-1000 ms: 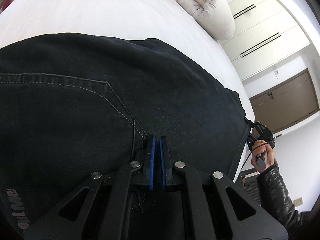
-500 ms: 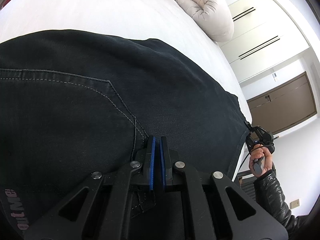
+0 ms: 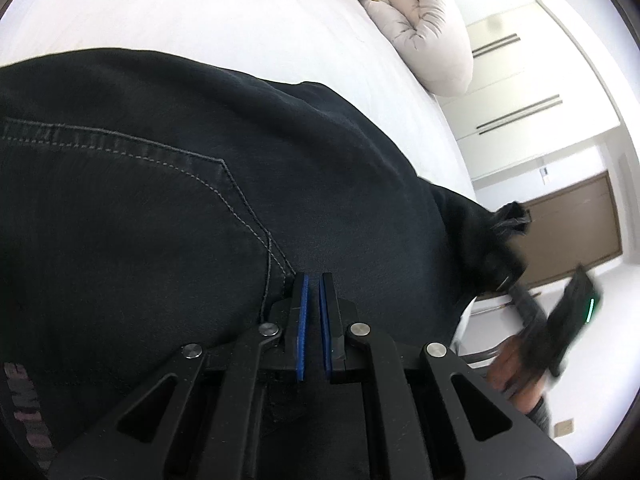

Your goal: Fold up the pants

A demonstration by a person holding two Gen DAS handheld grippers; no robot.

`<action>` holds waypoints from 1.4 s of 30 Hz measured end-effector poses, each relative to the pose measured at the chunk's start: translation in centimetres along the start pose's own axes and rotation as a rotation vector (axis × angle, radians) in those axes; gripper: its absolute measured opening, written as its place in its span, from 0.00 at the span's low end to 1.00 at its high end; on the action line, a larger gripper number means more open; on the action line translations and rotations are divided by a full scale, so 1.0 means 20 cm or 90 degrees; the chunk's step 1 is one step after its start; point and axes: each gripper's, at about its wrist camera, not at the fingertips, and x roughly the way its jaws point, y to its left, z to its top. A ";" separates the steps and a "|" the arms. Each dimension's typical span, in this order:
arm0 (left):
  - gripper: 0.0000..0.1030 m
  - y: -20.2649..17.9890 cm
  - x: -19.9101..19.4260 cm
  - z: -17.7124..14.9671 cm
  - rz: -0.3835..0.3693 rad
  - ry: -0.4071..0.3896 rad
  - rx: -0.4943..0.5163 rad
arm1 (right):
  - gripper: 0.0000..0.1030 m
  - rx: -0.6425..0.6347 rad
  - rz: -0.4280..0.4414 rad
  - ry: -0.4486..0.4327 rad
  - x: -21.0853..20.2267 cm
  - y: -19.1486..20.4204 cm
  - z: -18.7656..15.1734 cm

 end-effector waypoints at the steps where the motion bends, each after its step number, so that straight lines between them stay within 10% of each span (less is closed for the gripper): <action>1: 0.12 0.00 -0.01 0.00 -0.004 0.000 -0.005 | 0.06 -0.062 0.000 0.013 0.03 0.14 -0.02; 7: 0.83 -0.10 -0.06 0.01 -0.069 -0.015 -0.012 | 0.06 -0.192 -0.046 0.035 0.15 0.50 -0.12; 22: 0.90 -0.19 0.22 0.20 -0.146 0.088 -0.099 | 0.06 -0.279 -0.127 -0.044 -0.03 0.71 -0.03; 24: 0.85 -0.20 0.23 0.23 -0.149 0.100 -0.086 | 0.06 -0.295 -0.124 -0.053 -0.05 0.75 -0.03; 28: 0.26 -0.17 0.23 0.28 -0.123 0.112 -0.072 | 0.06 -0.331 -0.101 -0.069 -0.09 0.86 -0.03; 31: 0.12 -0.14 0.18 0.30 -0.100 0.098 -0.061 | 0.06 -0.355 -0.087 -0.074 -0.10 0.93 -0.03; 42: 0.08 -0.12 0.12 0.29 -0.024 0.076 -0.009 | 0.06 -0.382 -0.054 -0.045 -0.04 1.02 -0.03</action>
